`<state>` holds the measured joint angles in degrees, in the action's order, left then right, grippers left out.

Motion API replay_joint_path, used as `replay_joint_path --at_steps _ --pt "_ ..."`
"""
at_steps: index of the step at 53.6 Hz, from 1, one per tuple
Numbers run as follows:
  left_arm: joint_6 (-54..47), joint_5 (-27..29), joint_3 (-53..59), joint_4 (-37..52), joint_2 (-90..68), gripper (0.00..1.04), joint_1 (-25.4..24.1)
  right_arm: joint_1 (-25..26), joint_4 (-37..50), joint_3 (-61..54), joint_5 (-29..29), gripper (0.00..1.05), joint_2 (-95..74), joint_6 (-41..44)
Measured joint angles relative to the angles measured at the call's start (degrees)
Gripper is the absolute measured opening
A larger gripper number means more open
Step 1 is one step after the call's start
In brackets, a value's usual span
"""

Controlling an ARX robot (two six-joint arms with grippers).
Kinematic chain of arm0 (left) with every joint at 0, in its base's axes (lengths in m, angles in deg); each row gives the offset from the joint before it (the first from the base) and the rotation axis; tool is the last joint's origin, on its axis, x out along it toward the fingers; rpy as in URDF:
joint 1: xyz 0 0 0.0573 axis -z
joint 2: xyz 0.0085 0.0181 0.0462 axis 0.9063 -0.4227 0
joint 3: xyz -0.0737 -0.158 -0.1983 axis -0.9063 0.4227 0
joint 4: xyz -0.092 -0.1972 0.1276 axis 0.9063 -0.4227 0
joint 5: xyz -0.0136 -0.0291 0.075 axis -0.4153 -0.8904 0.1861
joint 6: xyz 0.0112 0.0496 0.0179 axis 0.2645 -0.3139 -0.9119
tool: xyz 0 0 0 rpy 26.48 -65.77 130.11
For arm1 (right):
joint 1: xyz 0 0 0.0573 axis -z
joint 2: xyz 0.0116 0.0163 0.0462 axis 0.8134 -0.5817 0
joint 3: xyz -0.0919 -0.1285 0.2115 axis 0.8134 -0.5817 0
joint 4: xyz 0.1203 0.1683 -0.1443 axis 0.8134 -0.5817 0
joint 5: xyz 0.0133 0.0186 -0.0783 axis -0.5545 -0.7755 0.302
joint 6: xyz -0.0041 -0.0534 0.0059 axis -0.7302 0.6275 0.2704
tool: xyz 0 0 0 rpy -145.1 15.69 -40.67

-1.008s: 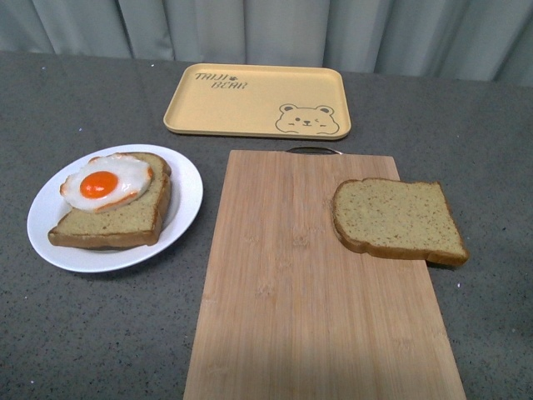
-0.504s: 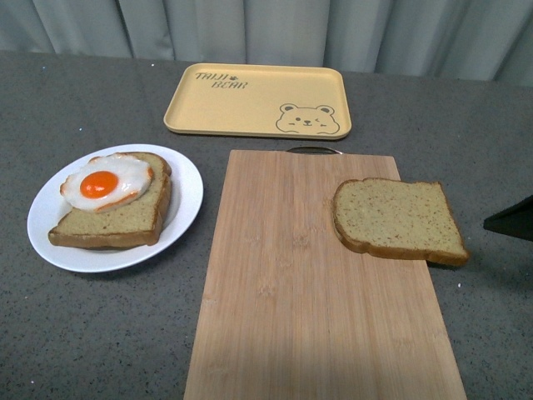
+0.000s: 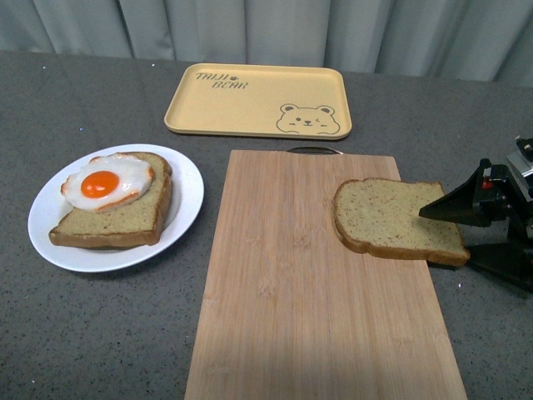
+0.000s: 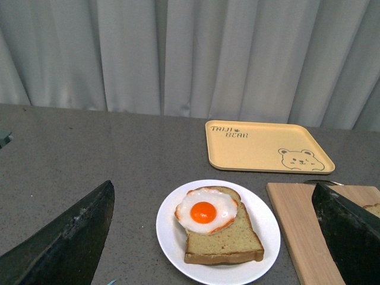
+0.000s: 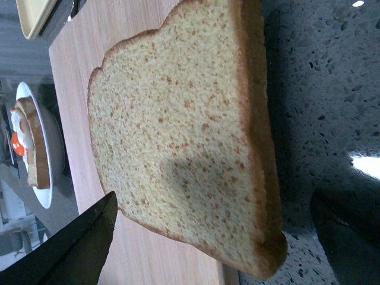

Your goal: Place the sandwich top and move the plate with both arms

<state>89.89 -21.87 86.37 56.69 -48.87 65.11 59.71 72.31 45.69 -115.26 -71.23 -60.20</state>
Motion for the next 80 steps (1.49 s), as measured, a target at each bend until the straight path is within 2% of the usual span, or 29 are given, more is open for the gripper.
replay_joint_path --at_steps 10,20,26,35,42,47,57,69,80 --pt "0.0 0.0 0.0 0.0 0.0 0.98 0.0 -0.3 -2.2 0.9 1.9 0.55 -0.7 -0.7" --pt "0.0 0.0 0.0 0.0 0.0 0.98 0.0 0.0 -5.4 1.4 1.5 0.14 0.2 0.1" --pt "0.0 0.0 0.0 0.0 0.0 0.98 0.0 0.6 -4.8 0.6 -0.5 0.03 3.0 0.2" --pt "0.0 0.0 0.0 0.0 0.0 0.98 0.0 1.2 -0.9 -1.7 -6.7 0.03 10.2 -1.7" --pt "0.0 0.0 0.0 0.0 0.0 0.98 0.0 -2.4 8.6 -3.7 -12.0 0.03 14.2 -6.7" --pt "0.0 0.0 0.0 0.0 0.0 0.98 0.0 -8.8 14.0 -2.5 -11.5 0.03 13.2 -11.2" --pt "0.0 0.0 0.0 0.0 0.0 0.98 0.0 -19.0 18.1 3.6 -9.8 0.03 7.8 -17.2" --pt "0.0 0.0 0.0 0.0 0.0 0.98 0.0 -31.1 13.6 17.5 -6.5 0.03 -2.3 -19.5" --pt "0.0 0.0 0.0 0.0 0.0 0.98 0.0 -34.4 11.6 24.7 -4.5 0.03 -7.4 -21.8"
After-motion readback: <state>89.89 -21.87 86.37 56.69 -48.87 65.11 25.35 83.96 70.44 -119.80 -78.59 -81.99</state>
